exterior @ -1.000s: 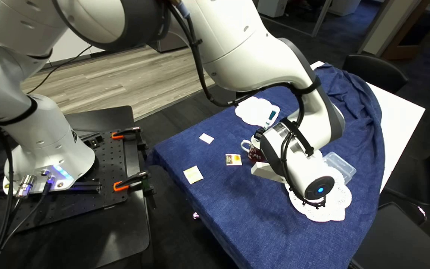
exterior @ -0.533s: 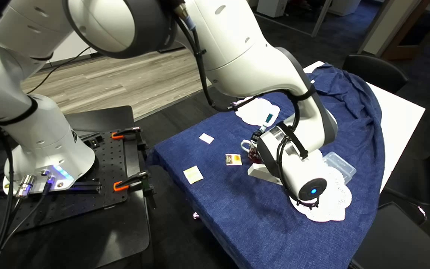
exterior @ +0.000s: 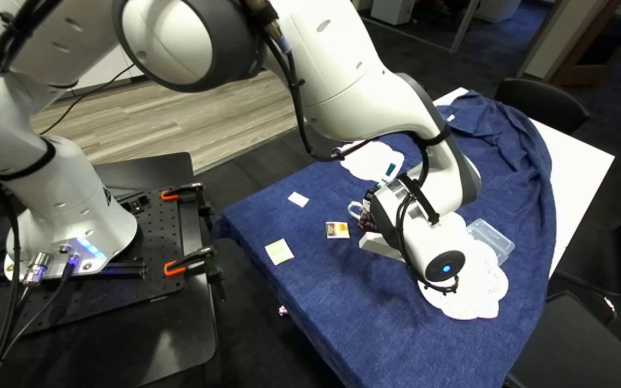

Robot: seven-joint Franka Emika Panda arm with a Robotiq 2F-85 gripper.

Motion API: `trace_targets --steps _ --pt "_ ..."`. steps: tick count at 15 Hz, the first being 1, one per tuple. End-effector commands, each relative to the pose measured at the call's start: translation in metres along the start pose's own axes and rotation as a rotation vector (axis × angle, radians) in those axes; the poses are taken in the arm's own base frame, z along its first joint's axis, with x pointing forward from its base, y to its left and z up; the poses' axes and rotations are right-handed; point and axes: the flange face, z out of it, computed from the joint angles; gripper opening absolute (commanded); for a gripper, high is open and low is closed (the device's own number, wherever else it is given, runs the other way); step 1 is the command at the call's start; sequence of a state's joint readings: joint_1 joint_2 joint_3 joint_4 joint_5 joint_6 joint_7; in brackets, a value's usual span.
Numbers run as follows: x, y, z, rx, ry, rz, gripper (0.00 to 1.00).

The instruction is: Put the blue marker inside the maroon mug

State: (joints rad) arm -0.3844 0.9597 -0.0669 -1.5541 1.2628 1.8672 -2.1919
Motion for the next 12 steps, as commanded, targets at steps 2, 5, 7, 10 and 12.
trace_targets --steps 2,5,7,10,12 --pt "0.001 0.013 0.008 -0.066 -0.003 -0.058 0.05" --pt "-0.005 0.017 0.008 -0.1 -0.031 -0.065 0.47" --pt "-0.009 0.019 0.007 -0.117 -0.042 -0.061 0.49" --pt "-0.011 0.02 0.005 -0.135 -0.054 -0.054 0.7" --pt "-0.011 0.019 0.005 -0.141 -0.06 -0.054 0.86"
